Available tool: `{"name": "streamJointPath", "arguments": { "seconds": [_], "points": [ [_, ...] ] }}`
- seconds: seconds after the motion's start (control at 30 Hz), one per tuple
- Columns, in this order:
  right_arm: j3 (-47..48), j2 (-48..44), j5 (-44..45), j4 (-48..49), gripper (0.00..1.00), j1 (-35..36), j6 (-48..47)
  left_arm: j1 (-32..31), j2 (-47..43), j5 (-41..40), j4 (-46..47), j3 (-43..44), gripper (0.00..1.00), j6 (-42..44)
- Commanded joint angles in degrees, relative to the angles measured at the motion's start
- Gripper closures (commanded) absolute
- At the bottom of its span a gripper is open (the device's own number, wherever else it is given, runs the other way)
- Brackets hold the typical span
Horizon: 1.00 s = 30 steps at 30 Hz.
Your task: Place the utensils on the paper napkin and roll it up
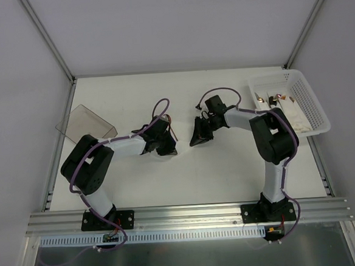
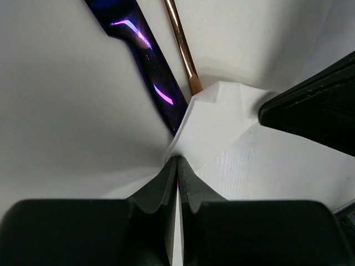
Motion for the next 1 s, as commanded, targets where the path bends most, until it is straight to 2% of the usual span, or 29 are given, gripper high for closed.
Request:
{"name": "streamJointPath", "arguments": {
  "seconds": [0.0,0.23,0.37,0.53,0.7,0.97],
  "points": [
    [3.8,-4.7,6.6,-7.8,0.91,0.1,-8.2,0.3,2.8,-1.8,-2.9,-0.9,0.97,-0.5],
    [6.1,-7.4,7.3,-12.4,0.84,-1.5,-12.2,0.3,3.3,-1.6,-3.0,-0.8,0.98,-0.6],
    [6.6,-9.1,10.8,-12.5,0.72,-4.5,-14.6,0.3,3.4,-1.5,-3.0,-0.5,0.98,-0.4],
    [12.0,-5.6,13.1,-13.8,0.54,-8.5,-16.0,0.3,3.9,-1.0,-2.9,0.1,0.98,-0.2],
    [17.7,0.9,10.2,-14.5,0.49,-11.3,-15.7,0.3,4.0,-0.9,-2.9,0.2,0.98,-0.2],
    [22.2,8.6,4.0,-13.8,0.48,-11.1,-12.9,0.3,4.0,-0.9,-3.0,0.1,0.98,-0.1]
  ]
}}
